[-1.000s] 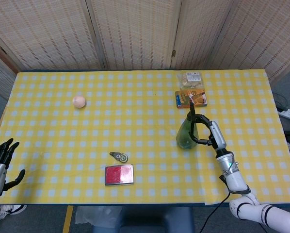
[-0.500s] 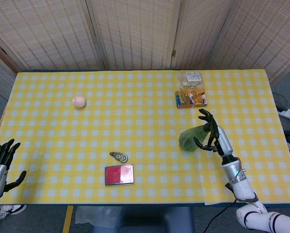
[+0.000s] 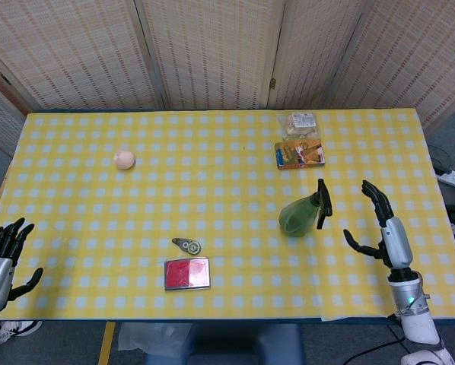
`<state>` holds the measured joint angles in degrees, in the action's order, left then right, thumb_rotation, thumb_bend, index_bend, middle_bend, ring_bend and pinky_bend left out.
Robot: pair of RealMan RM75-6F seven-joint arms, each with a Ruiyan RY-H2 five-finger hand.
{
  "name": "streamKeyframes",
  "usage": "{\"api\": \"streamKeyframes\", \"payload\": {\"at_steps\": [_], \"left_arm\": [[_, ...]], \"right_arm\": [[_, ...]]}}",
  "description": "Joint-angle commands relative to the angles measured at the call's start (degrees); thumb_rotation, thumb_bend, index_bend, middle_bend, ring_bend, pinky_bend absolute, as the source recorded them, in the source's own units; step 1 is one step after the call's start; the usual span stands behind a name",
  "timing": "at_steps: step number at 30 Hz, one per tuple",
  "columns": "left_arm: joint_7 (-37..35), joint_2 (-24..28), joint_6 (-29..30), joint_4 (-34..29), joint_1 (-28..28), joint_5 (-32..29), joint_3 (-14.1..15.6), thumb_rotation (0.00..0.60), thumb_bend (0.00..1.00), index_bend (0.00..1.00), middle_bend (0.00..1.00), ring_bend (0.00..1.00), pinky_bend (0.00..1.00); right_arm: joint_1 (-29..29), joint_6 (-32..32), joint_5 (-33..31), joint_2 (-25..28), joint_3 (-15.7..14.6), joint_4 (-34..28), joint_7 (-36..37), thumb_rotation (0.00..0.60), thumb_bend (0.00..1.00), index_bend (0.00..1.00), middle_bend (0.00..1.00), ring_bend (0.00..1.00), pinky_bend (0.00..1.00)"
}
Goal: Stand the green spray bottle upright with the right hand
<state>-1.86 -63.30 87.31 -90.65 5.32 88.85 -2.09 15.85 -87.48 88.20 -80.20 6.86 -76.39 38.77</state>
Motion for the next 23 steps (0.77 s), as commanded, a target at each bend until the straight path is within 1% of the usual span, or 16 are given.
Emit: {"api": "streamKeyframes", "payload": {"at_steps": [1, 3, 5, 7, 9, 10, 11, 13, 14, 15, 17, 20, 23], "left_arm": [[0.4, -0.1, -0.1, -0.2, 0.1, 0.0, 0.0, 0.6, 0.38, 0.0, 0.0, 0.04, 0.0], [0.5, -0.1, -0.1, -0.2, 0.1, 0.1, 0.1, 0.6, 0.38, 0.0, 0.0, 0.04, 0.0], [0.5, 0.0, -0.1, -0.2, 0.0, 0.0, 0.1, 0.6, 0.38, 0.0, 0.0, 0.04, 0.0], [0.5, 0.1, 0.0, -0.1, -0.1, -0.3, 0.0, 0.6, 0.38, 0.0, 0.0, 0.04, 0.0], [0.9, -0.1, 0.4, 0.2, -0.2, -0.4, -0.2, 0.6, 0.38, 0.0, 0.0, 0.03, 0.0], [1.3, -0.4, 0.7, 0.5, -0.1, -0.3, -0.4, 0.6, 0.38, 0.0, 0.0, 0.03, 0.0], [1.7, -0.7, 0.9, 0.9, -0.1, -0.1, -0.5, 0.6, 0.38, 0.0, 0.0, 0.03, 0.0], [2.5, -1.4, 1.4, 1.5, 0.0, 0.5, -0.5, 0.6, 0.38, 0.0, 0.0, 0.02, 0.0], [2.7, -1.6, 1.6, 1.7, 0.0, 0.8, -0.5, 0.6, 0.38, 0.0, 0.0, 0.02, 0.0], [3.0, -1.8, 1.8, 1.8, 0.0, 1.1, -0.5, 0.6, 0.38, 0.0, 0.0, 0.02, 0.0], [3.5, -2.2, 2.2, 2.2, 0.0, 1.5, -0.5, 0.6, 0.38, 0.0, 0.0, 0.02, 0.0], [4.1, -2.6, 2.5, 2.5, -0.1, 1.3, -0.6, 0.6, 0.38, 0.0, 0.0, 0.02, 0.0], [4.5, -2.8, 2.1, 2.5, 0.0, 0.7, -0.8, 0.6, 0.38, 0.0, 0.0, 0.03, 0.0]], "right_arm": [[0.9, 2.8, -1.6, 1.5, 1.1, -1.1, 0.3, 0.6, 0.37, 0.0, 0.07, 0.11, 0.0], [0.8, 2.7, -1.5, 2.2, 1.2, -1.6, 0.1, 0.6, 0.37, 0.0, 0.07, 0.11, 0.0], [0.0, 2.4, -0.8, 3.6, 0.3, -1.9, -0.7, 0.6, 0.37, 0.0, 0.07, 0.11, 0.0], [-0.9, 2.9, -0.4, 5.9, -1.0, -1.7, -4.3, 0.6, 0.37, 0.0, 0.07, 0.11, 0.0], [-1.8, 5.7, -0.5, 10.1, -3.6, -1.8, -14.1, 0.6, 0.37, 0.0, 0.09, 0.12, 0.0], [-2.4, 8.8, -2.7, 12.8, -4.8, -2.9, -23.1, 0.6, 0.37, 0.0, 0.09, 0.11, 0.0], [-3.0, 10.3, -5.3, 14.0, -5.0, -4.2, -30.7, 0.6, 0.37, 0.0, 0.07, 0.09, 0.0], [-4.5, 10.0, -11.2, 13.8, -4.2, -7.1, -44.4, 0.6, 0.37, 0.0, 0.04, 0.05, 0.0], [-5.1, 9.4, -12.7, 13.2, -4.1, -8.0, -47.4, 0.6, 0.37, 0.0, 0.03, 0.04, 0.0], [-5.7, 9.3, -13.7, 12.8, -4.2, -8.8, -48.8, 0.6, 0.37, 0.0, 0.03, 0.03, 0.0], [-6.3, 9.7, -14.4, 13.3, -4.5, -11.0, -49.3, 0.6, 0.37, 0.0, 0.02, 0.02, 0.0], [-6.7, 8.1, -11.3, 14.6, -4.8, -12.6, -48.3, 0.6, 0.37, 0.0, 0.02, 0.02, 0.0], [-7.1, 8.0, -10.5, 15.0, -5.5, -13.5, -49.2, 0.6, 0.37, 0.0, 0.02, 0.02, 0.0]]}}
